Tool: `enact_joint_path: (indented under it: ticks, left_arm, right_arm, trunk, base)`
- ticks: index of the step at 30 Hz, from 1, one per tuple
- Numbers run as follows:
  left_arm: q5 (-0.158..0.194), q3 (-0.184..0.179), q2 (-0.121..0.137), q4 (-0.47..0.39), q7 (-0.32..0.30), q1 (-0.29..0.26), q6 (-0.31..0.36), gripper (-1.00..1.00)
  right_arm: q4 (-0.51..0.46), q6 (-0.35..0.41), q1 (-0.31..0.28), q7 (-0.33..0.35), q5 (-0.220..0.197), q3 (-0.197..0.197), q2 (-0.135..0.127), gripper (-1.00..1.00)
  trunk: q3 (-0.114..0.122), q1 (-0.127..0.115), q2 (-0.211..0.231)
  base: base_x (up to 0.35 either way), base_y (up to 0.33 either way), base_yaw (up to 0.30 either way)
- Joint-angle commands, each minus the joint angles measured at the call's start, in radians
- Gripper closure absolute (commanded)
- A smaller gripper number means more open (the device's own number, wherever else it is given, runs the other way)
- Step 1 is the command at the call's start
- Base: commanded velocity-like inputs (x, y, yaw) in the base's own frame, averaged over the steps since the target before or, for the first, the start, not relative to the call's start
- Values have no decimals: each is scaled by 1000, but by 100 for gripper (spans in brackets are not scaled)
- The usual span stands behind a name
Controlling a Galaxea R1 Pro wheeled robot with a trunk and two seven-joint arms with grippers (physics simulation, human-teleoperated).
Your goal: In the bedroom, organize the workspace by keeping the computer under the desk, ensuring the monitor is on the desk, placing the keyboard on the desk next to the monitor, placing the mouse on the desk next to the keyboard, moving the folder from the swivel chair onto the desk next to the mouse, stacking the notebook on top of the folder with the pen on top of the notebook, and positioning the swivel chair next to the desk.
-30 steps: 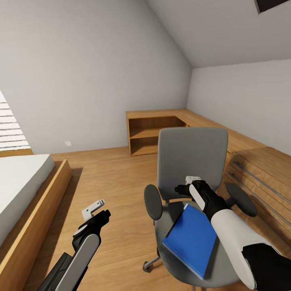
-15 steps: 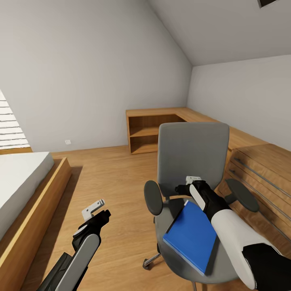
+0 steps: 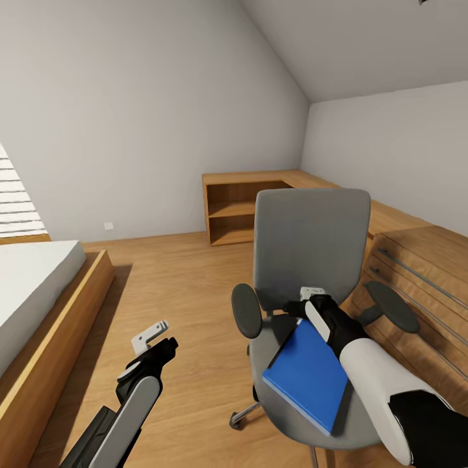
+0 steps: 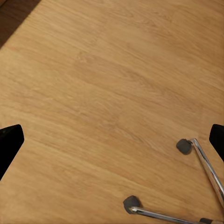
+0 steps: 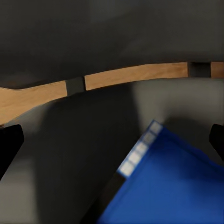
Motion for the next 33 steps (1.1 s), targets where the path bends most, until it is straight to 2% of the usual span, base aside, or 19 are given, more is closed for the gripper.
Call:
enact_joint_path:
  ticks: [1,7,14,25,33]
  left_arm:
    - [3,-1,1,-1,7,-1,7,-100]
    - [3,-1,1,-1,7,-1,7,-100]
    - [3,-2,1,-1,7,-1,7,-100]
    - [3,-4,1,-2,7,-1,7,-100]
    - [3,-4,1,-2,7,-1,7,-100]
  right_arm:
    - [2,1,-1,-8,-7,8,-1,-100]
    - [16,-26,-1,-8,33,8,-2,-100]
    - [35,-98,-1,-8,81,7,-2,-100]
    - [83,-184,-1,-8,117,5,-5,-100]
    - [90,-202,-1,-8,147,4,-6,-100]
  trunk:
    - [-1,0,0]
    - [-1,0,0]
    - [-1,0,0]
    - [-1,0,0]
    - [-1,0,0]
  base:
    - [0,0,0]
    - [0,0,0]
    - [0,0,0]
    - [0,0,0]
    - [0,0,0]
